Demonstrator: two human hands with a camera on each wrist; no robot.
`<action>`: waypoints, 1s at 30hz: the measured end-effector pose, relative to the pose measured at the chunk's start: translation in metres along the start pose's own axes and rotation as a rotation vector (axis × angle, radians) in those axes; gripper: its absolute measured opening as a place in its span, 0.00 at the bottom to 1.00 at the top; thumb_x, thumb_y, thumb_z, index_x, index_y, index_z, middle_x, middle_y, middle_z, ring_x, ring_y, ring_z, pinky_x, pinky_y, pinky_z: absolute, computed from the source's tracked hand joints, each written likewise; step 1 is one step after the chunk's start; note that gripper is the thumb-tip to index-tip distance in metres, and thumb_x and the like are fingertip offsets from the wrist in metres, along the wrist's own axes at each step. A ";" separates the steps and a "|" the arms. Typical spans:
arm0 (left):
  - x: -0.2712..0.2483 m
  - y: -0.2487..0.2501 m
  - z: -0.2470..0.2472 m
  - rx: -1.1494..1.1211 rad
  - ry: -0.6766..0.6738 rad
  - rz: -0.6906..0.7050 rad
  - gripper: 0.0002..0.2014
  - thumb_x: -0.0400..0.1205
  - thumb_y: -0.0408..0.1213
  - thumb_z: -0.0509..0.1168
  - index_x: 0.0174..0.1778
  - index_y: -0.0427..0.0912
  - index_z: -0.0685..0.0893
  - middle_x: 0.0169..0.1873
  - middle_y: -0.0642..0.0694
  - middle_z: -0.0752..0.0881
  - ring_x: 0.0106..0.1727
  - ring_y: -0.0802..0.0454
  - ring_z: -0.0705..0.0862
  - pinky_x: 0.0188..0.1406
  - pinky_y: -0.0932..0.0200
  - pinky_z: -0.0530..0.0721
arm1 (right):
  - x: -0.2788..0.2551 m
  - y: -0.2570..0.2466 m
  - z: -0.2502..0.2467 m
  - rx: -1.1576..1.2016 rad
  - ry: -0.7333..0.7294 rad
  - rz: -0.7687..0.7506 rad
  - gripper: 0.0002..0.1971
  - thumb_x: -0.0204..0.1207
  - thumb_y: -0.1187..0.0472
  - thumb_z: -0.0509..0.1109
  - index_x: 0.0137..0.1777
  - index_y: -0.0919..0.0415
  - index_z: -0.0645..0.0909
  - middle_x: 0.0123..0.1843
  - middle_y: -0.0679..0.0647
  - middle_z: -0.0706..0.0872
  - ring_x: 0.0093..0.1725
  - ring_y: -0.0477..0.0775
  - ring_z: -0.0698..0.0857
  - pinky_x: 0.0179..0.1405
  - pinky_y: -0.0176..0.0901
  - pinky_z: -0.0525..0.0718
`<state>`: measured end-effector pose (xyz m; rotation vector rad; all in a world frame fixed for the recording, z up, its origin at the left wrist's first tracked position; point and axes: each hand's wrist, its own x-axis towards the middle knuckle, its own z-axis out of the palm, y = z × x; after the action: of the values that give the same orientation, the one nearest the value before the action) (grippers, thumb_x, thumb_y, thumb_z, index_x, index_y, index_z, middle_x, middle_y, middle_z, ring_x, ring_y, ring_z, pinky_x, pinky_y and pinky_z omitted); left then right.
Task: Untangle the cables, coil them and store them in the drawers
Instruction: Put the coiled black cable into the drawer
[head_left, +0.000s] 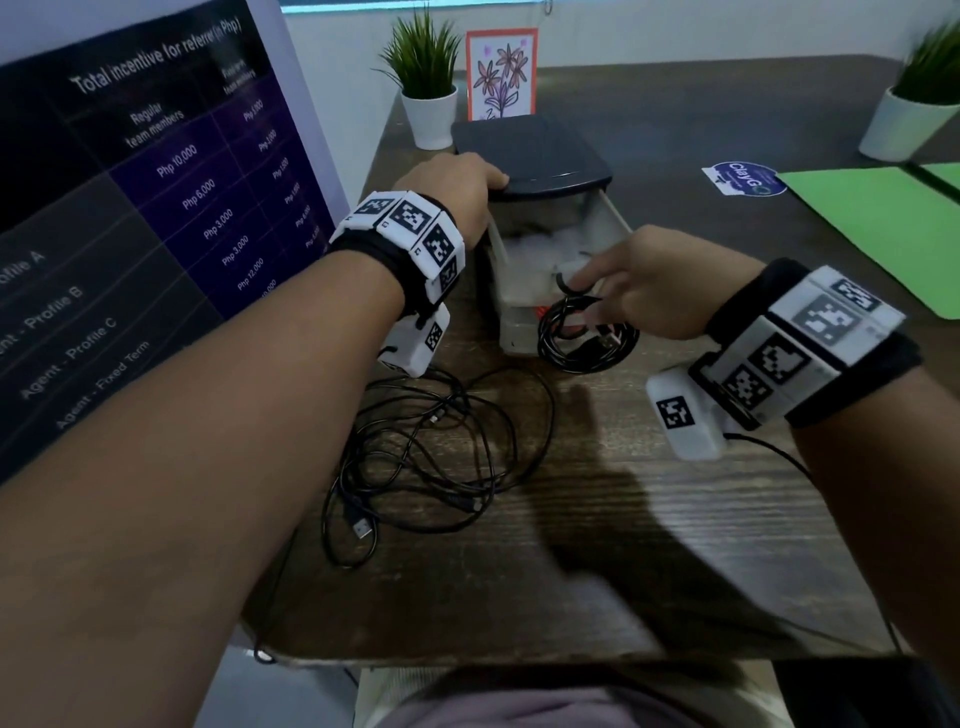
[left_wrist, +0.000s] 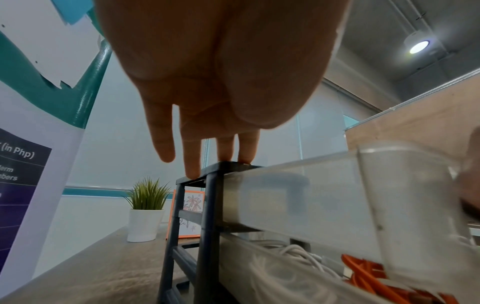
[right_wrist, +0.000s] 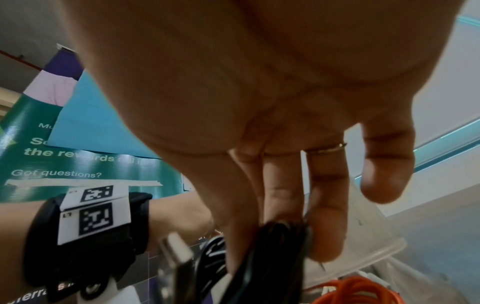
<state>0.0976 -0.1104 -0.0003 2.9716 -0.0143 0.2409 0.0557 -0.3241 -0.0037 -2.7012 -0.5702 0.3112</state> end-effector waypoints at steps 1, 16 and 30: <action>0.000 0.000 0.001 0.000 0.002 -0.002 0.34 0.80 0.21 0.55 0.79 0.58 0.73 0.78 0.44 0.74 0.76 0.37 0.74 0.74 0.46 0.74 | -0.002 0.000 -0.001 0.003 -0.001 -0.007 0.17 0.76 0.55 0.77 0.66 0.50 0.85 0.44 0.46 0.86 0.55 0.51 0.85 0.64 0.44 0.80; 0.001 0.000 0.001 -0.047 0.013 0.017 0.33 0.80 0.19 0.54 0.79 0.53 0.74 0.79 0.45 0.74 0.78 0.40 0.72 0.78 0.50 0.70 | 0.024 -0.019 -0.043 0.592 0.181 0.177 0.09 0.77 0.66 0.75 0.40 0.55 0.79 0.46 0.58 0.86 0.35 0.52 0.88 0.32 0.42 0.91; 0.005 -0.001 0.004 -0.032 0.011 0.028 0.32 0.82 0.22 0.55 0.79 0.54 0.73 0.79 0.45 0.73 0.78 0.40 0.72 0.77 0.50 0.70 | 0.094 -0.027 -0.006 0.356 0.116 0.224 0.12 0.73 0.59 0.72 0.34 0.51 0.70 0.69 0.65 0.82 0.70 0.65 0.81 0.71 0.61 0.79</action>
<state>0.1028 -0.1097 -0.0034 2.9393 -0.0574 0.2585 0.1320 -0.2625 -0.0004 -2.4161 -0.1579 0.2812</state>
